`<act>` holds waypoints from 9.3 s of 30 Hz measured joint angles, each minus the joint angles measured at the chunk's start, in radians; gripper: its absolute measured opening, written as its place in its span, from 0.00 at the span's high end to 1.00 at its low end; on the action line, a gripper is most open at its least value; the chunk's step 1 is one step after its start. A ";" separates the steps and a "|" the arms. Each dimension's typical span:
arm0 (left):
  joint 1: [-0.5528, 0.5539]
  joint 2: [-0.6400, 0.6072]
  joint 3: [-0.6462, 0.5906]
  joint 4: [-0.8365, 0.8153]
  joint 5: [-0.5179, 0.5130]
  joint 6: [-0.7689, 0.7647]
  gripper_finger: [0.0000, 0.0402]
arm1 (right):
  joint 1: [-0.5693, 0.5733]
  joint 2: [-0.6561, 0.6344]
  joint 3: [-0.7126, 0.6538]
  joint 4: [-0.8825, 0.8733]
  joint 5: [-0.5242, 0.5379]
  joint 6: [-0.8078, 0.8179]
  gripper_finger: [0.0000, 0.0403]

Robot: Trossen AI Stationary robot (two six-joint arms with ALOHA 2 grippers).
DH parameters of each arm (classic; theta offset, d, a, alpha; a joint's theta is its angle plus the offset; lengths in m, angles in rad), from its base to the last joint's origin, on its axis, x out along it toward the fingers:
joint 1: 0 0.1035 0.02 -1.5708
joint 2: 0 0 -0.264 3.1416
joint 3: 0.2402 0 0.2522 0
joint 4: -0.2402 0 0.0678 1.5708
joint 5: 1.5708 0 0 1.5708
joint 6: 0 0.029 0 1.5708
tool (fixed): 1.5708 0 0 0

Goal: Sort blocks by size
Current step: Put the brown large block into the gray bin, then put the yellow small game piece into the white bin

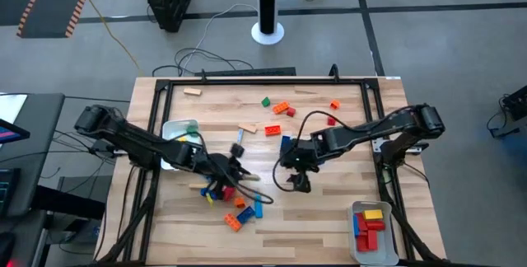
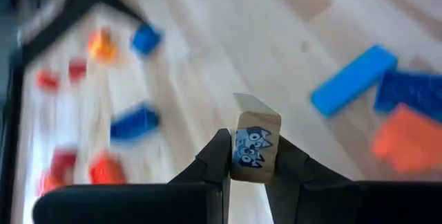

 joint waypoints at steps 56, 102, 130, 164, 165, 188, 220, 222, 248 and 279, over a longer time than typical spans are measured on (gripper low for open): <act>0.077 0.132 0.001 0.563 -0.123 -0.267 0.80 | 0.121 -0.029 -0.111 0.435 0.601 -0.299 0.80; -0.001 0.017 0.001 -0.042 -0.006 -0.562 0.43 | 0.978 -0.028 0.023 -0.644 0.111 1.578 0.63; -0.084 0.017 0.001 0.099 -0.144 -0.681 0.43 | 0.164 -0.098 -0.319 -0.470 0.662 0.851 0.34; -0.125 0.017 0.001 -0.020 -0.145 -0.763 0.43 | -0.399 -0.097 -0.428 -0.126 0.323 0.346 0.53; -0.125 0.017 0.001 -0.020 -0.145 -0.762 0.43 | -0.404 -0.097 -0.434 -0.125 0.322 0.346 0.55; -0.122 0.017 -0.029 0.038 -0.258 -0.652 0.43 | -0.338 -0.098 -0.371 0.060 0.356 0.221 0.76; 0.089 0.018 -0.160 0.625 -0.182 -0.434 0.43 | -0.022 -0.097 -0.314 0.845 0.393 -0.166 0.75; 0.089 0.018 -0.160 0.645 -0.182 -0.414 0.43 | -0.020 -0.096 -0.314 0.856 0.393 -0.172 0.75; 0.097 0.017 -0.116 0.682 -0.181 -0.235 0.45 | -0.013 -0.096 -0.314 0.924 0.383 -0.179 0.75; 0.107 -0.017 -0.117 0.617 -0.190 -0.289 0.81 | 0.006 -0.099 -0.314 0.886 0.365 -0.176 0.51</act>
